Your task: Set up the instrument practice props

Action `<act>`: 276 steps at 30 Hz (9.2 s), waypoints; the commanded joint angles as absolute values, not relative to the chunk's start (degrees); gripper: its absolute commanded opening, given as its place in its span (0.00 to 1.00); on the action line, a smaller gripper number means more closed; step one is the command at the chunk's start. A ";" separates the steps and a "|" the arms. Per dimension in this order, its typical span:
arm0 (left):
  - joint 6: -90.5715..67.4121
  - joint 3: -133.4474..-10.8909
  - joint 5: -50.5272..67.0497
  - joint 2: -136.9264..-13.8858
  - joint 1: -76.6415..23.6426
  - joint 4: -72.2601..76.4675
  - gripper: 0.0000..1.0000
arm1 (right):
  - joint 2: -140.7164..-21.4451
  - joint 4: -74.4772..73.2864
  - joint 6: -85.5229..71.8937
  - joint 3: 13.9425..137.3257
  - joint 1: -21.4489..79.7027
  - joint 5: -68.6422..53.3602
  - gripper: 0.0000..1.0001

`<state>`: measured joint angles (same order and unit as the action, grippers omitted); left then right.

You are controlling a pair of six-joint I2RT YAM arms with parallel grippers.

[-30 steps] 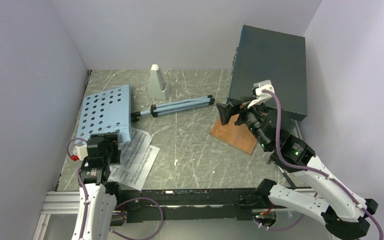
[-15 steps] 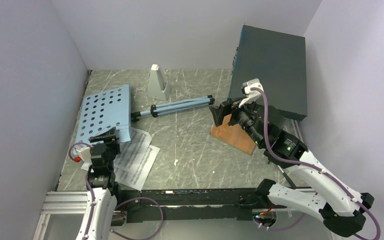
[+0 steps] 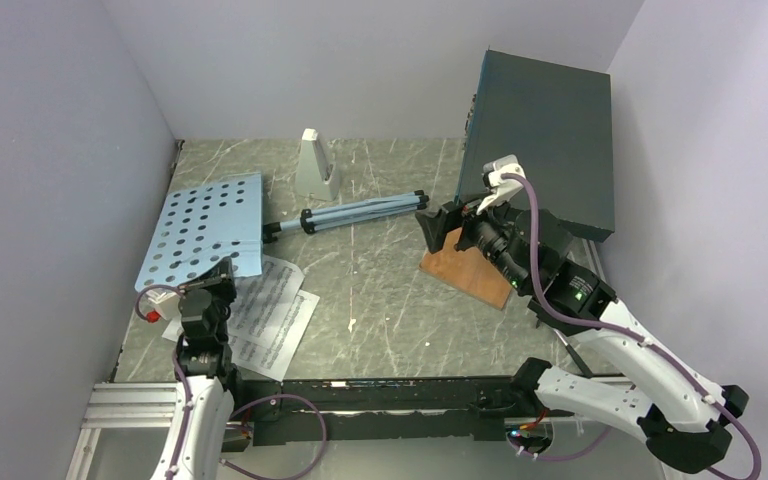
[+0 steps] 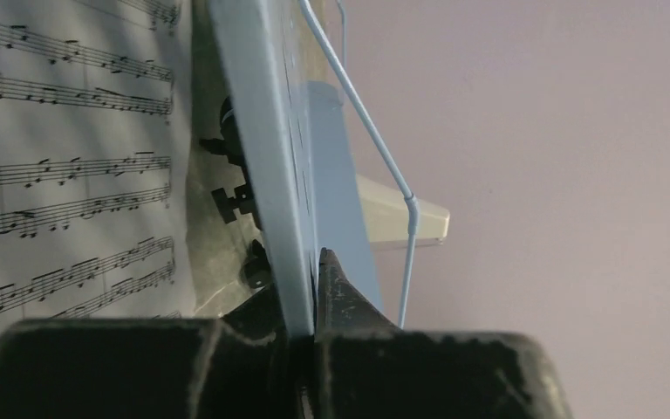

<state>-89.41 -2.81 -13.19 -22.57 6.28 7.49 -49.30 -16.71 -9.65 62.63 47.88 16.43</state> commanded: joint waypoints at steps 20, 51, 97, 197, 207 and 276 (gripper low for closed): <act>-53.89 -31.97 -10.45 -16.15 3.44 3.14 0.00 | -47.96 -15.02 -9.82 64.49 47.99 16.39 1.00; -17.56 -58.20 46.94 -25.56 -1.29 -4.98 0.00 | -58.68 -20.80 -0.94 85.68 47.82 16.38 1.00; -20.64 -57.39 52.15 -29.02 -1.84 -1.43 0.00 | -99.27 28.95 -45.38 113.87 8.23 -81.32 0.73; -9.08 -59.10 -15.18 -96.16 -41.69 80.77 0.52 | -83.11 58.47 -69.61 84.11 4.92 -63.42 0.00; -4.35 -60.99 -13.41 -91.21 -42.59 76.56 0.00 | -75.65 30.44 -51.60 82.48 5.97 -58.20 0.11; -12.24 -79.38 -11.96 -64.22 -43.24 37.20 0.00 | -66.89 11.57 -4.80 62.40 54.97 10.07 0.22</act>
